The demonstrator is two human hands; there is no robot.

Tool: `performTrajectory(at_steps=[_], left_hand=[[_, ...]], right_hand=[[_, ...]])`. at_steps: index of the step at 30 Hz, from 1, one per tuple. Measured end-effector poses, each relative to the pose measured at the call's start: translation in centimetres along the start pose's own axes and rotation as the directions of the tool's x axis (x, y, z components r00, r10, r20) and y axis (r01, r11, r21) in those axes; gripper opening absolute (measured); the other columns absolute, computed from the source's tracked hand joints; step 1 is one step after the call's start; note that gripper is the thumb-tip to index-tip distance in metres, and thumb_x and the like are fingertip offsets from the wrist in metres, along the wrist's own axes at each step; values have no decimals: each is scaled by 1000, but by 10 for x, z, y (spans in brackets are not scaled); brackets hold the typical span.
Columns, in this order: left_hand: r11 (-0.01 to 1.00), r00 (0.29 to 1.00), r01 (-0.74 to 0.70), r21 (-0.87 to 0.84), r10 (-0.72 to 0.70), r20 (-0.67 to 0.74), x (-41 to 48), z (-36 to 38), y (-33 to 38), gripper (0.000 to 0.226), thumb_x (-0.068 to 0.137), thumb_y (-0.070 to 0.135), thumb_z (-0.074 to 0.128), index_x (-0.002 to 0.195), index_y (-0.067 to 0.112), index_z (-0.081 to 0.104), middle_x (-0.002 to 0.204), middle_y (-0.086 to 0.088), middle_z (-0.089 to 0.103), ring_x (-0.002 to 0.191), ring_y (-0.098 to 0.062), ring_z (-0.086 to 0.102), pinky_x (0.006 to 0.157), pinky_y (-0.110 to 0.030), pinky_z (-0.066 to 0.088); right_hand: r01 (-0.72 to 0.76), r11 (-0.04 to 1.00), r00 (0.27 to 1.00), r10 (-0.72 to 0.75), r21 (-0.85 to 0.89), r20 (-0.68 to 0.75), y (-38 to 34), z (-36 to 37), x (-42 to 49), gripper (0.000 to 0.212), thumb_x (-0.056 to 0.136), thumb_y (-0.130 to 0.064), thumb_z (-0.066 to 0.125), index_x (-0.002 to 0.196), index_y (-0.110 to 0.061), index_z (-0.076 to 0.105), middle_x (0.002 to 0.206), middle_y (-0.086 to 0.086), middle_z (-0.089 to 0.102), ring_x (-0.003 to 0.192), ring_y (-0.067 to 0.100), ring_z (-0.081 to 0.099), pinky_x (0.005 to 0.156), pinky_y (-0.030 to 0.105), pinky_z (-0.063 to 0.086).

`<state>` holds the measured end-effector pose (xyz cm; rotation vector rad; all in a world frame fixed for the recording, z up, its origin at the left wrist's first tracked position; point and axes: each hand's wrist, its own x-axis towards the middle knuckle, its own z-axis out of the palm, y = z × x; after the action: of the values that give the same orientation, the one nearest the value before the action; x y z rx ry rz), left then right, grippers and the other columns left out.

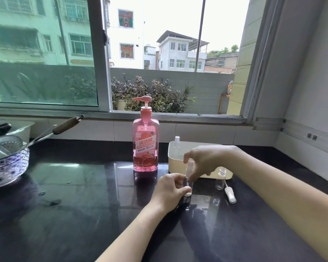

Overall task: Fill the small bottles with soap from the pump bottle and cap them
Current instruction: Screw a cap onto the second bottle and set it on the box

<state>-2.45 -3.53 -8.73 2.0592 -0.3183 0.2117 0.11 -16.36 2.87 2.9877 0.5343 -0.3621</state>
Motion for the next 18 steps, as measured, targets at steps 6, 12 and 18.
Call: performTrajectory(at_steps=[6,12,18], left_hand=[[998,999,-33,46,32,6,0,0,1,16,72,22,73,88,18,71,71,6,64,69,-9,64,79,-32,56],[997,1000,-16,73,17,-15,2,2,-2,13,69,23,74,69,13,66,71,-5,71,73,-19,69,75,-40,56],[991,998,-29,134,37,-59,-2,5,-4,18,70,31,74,80,18,67,78,-3,72,77,-19,67,77,-40,55]], right_hand=[[79,995,997,-78,66,-8,-5,0,-4,21,79,-24,60,89,-7,67,81,10,74,55,14,58,55,23,46],[43,996,995,-50,-78,-90,-8,8,4,28,80,-32,62,81,-5,68,80,11,72,59,21,56,50,25,43],[16,999,997,-13,40,-71,-9,11,1,29,81,-25,60,78,1,69,65,9,69,47,18,55,46,21,44]])
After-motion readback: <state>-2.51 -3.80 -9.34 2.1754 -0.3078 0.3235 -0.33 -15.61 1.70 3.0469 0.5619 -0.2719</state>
